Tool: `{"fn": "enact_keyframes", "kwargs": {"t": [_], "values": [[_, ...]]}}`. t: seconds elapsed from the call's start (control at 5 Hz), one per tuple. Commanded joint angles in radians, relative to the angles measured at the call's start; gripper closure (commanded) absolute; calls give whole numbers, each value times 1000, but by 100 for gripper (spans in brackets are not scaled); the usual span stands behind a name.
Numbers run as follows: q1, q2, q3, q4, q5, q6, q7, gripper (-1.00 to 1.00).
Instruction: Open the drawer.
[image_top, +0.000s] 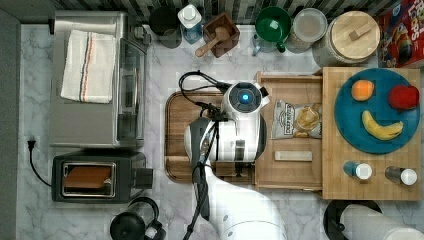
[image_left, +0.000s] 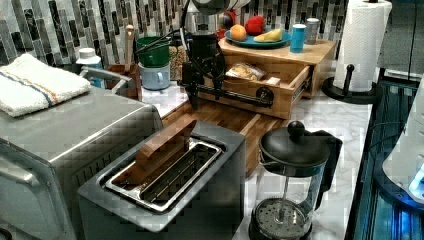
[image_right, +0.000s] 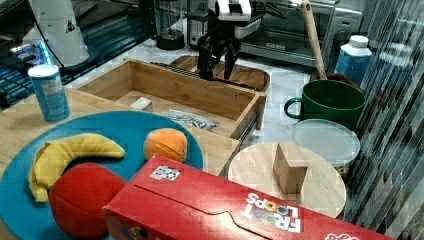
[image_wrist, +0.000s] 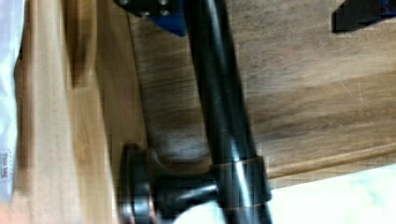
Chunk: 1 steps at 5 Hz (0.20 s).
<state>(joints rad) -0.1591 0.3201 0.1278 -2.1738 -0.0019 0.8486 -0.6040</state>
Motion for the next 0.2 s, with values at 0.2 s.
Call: {"fn": "enact_keyframes", "kwargs": {"t": [0.2], "values": [[107,-1,125,23,98,-21,98,-100]]}}
